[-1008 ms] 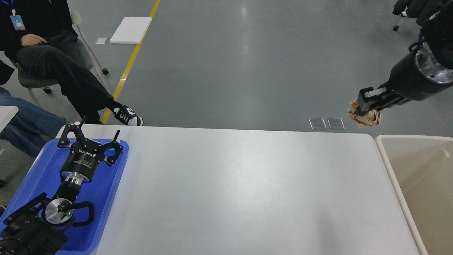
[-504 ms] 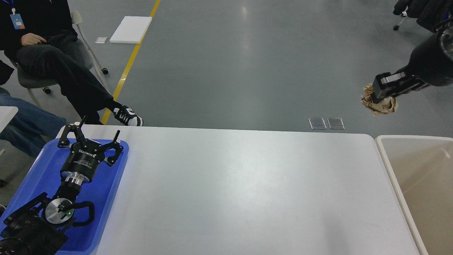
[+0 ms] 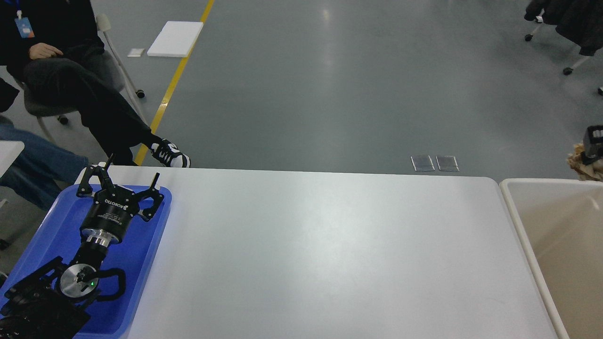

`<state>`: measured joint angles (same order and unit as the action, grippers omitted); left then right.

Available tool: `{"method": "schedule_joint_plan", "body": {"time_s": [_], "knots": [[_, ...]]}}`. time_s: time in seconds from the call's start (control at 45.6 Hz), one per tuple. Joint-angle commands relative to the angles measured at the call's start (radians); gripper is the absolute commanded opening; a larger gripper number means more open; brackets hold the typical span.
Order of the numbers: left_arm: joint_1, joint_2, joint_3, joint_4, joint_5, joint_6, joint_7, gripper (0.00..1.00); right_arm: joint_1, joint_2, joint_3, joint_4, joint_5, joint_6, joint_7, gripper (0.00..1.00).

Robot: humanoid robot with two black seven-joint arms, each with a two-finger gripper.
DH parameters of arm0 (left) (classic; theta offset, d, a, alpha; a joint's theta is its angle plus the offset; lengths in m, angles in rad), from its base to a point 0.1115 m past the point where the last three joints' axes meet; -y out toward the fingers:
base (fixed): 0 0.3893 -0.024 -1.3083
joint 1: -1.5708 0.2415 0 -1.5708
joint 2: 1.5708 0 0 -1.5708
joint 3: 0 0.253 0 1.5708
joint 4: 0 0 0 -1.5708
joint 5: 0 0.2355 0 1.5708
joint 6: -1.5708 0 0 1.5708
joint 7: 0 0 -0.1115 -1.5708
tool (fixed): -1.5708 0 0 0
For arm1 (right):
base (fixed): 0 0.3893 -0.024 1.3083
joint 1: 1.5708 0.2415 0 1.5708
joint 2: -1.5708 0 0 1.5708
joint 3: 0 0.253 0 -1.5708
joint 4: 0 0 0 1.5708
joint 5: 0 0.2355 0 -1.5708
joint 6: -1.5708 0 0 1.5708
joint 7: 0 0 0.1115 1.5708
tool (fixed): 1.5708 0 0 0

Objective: Tidy desktop
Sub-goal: 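Lower the right gripper into the bin and release the paper ball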

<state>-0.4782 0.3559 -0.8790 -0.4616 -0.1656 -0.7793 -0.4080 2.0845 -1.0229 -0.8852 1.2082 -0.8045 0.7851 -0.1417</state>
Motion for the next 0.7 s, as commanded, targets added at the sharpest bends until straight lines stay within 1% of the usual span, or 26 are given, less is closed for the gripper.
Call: {"method": "schedule_joint_plan", "body": {"time_s": [0.0,0.131,0.241,0.329,0.394,0.526,0.613,0.679], "knots": [[0.001,0.0,0.0,0.0,0.0,0.0,0.0,0.99,-0.273,-0.059,0.081,-0.22,-0.019,0.0,0.002,0.0],[0.001,0.0,0.0,0.0,0.0,0.0,-0.002,0.99,-0.45,-0.056,0.182,-0.358,-0.009,0.0,0.007,0.0],[0.001,0.0,0.0,0.0,0.0,0.0,0.0,0.99,-0.602,-0.043,0.314,-0.455,-0.005,0.0,0.007,0.0],[0.001,0.0,0.0,0.0,0.0,0.0,0.0,0.99,-0.73,-0.022,0.44,-0.513,-0.005,-0.033,0.007,0.0],[0.001,0.0,0.0,0.0,0.0,0.0,0.0,0.99,-0.82,0.0,0.523,-0.558,-0.005,-0.067,0.007,0.0],[0.001,0.0,0.0,0.0,0.0,0.0,-0.002,0.99,-0.969,0.073,0.67,-0.674,-0.004,-0.17,0.007,0.0],[0.001,0.0,0.0,0.0,0.0,0.0,-0.002,0.99,-1.044,0.136,0.707,-0.777,-0.004,-0.234,0.008,0.0],[0.001,0.0,0.0,0.0,0.0,0.0,-0.002,0.99,-1.099,0.214,0.707,-0.866,-0.004,-0.285,0.008,0.0]]}}
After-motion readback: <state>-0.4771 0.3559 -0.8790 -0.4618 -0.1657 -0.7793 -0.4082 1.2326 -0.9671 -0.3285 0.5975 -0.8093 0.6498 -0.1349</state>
